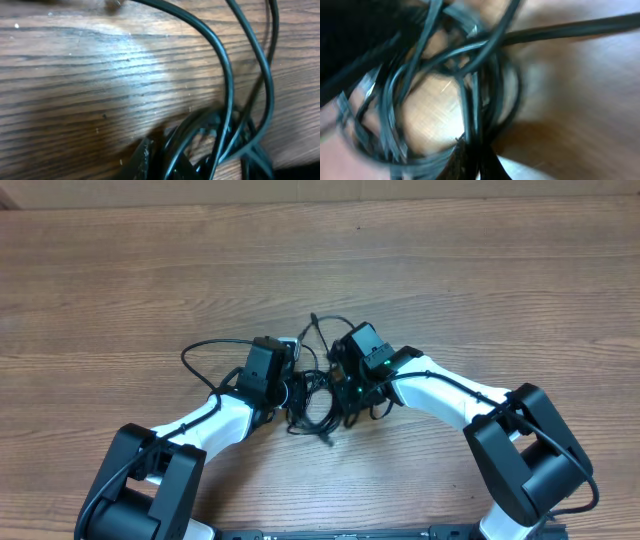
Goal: Untangle cables
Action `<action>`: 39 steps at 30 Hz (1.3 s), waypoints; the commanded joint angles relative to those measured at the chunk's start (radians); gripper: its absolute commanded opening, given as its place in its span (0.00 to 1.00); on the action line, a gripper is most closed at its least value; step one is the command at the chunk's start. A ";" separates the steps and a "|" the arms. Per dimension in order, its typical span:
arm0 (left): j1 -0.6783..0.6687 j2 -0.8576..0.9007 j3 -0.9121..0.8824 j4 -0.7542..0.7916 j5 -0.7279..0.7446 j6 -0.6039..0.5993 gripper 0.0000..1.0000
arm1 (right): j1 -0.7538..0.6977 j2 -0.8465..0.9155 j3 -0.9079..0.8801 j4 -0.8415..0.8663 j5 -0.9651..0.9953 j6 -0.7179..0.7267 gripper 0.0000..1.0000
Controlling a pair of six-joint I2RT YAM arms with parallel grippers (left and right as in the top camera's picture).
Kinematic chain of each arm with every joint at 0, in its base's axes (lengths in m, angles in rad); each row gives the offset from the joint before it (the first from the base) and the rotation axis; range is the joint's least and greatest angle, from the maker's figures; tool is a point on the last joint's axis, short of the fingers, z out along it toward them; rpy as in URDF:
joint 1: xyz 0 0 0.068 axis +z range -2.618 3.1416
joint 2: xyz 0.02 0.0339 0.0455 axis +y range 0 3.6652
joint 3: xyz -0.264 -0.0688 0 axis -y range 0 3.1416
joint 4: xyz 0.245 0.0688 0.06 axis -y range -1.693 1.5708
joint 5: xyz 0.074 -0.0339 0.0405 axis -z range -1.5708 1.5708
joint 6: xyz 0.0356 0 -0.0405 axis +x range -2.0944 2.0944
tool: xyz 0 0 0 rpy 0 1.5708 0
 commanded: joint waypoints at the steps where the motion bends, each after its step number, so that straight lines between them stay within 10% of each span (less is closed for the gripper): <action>1: 0.005 0.043 -0.030 -0.026 -0.053 -0.007 0.11 | -0.013 0.016 -0.026 -0.043 -0.330 -0.139 0.04; 10: 0.005 0.043 -0.030 -0.025 -0.054 -0.007 0.12 | -0.151 0.016 -0.026 -0.042 -0.863 -0.397 0.04; 21: 0.005 0.043 -0.030 -0.026 -0.053 -0.007 0.22 | -0.169 0.016 -0.026 -0.040 -0.626 -0.274 0.04; 29: 0.005 0.043 -0.030 -0.026 -0.053 -0.007 0.25 | -0.169 0.016 -0.026 0.000 -0.418 -0.080 0.37; 39: 0.047 0.002 0.067 -0.057 0.068 0.064 0.04 | -0.200 0.016 0.032 -0.066 -0.244 0.116 0.38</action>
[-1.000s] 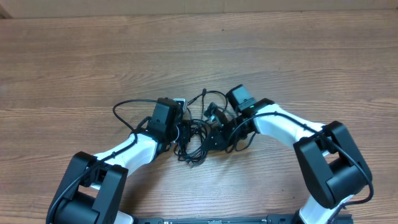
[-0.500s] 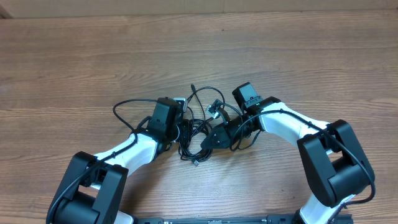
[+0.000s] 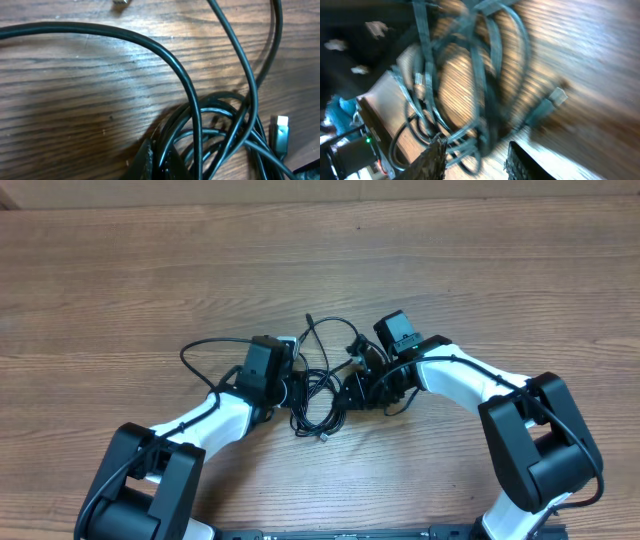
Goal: Untangle cables
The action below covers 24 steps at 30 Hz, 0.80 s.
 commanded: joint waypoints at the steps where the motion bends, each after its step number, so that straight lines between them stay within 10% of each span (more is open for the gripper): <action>1: 0.040 -0.009 0.069 -0.036 0.092 0.054 0.04 | -0.037 0.001 0.062 -0.064 0.057 0.054 0.37; 12: 0.065 -0.076 0.193 -0.117 0.209 0.057 0.04 | -0.086 0.001 0.123 -0.175 0.060 0.054 0.38; 16: 0.067 -0.076 0.193 -0.134 0.185 0.057 0.12 | -0.086 0.001 0.123 -0.166 0.064 0.054 0.52; 24: 0.067 -0.076 0.192 -0.159 0.174 0.057 0.71 | -0.086 0.001 0.123 -0.166 0.064 0.054 0.70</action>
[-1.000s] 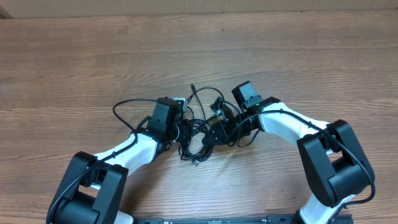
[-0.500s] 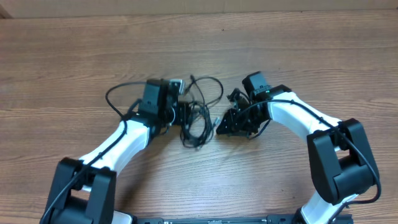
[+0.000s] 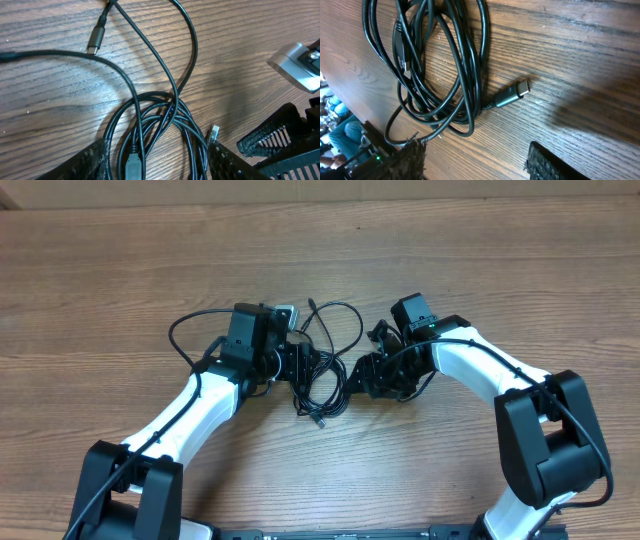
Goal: Untangle cables
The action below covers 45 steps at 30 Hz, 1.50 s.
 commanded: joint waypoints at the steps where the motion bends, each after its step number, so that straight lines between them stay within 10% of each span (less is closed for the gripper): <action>1: 0.002 -0.013 0.010 -0.001 -0.004 0.015 0.72 | -0.002 0.001 0.018 0.006 0.003 0.000 0.72; 17: 0.002 -0.006 0.008 -0.093 -0.005 -0.001 0.31 | -0.002 0.001 0.017 0.035 0.003 0.000 0.82; 31: -0.054 -0.006 -0.011 -0.106 -0.117 -0.489 0.22 | -0.002 0.001 0.017 0.035 0.003 0.000 0.83; 45: -0.103 0.079 -0.012 -0.099 -0.266 -0.566 0.21 | -0.002 0.001 0.017 0.034 0.003 0.000 0.84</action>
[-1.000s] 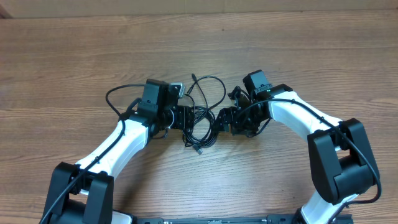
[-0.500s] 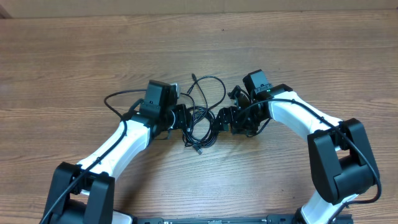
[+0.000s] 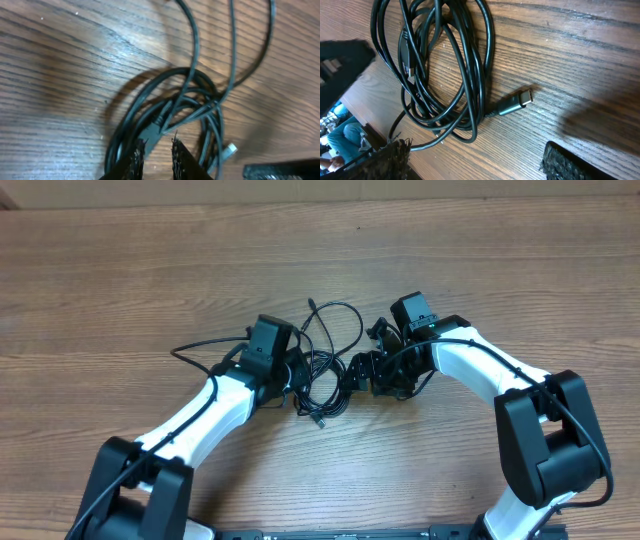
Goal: Untangle cables
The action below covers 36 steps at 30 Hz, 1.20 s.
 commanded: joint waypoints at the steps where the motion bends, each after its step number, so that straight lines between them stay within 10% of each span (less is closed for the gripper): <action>1: -0.005 0.079 -0.011 0.019 -0.031 -0.025 0.19 | -0.002 0.001 0.017 0.003 0.002 0.000 0.84; 3: -0.005 0.123 -0.011 0.040 -0.006 -0.026 0.04 | -0.002 0.001 0.017 0.002 0.002 0.000 0.84; 36: -0.025 0.119 0.004 0.036 0.377 -0.113 0.04 | -0.002 0.001 0.016 -0.006 0.003 0.000 0.88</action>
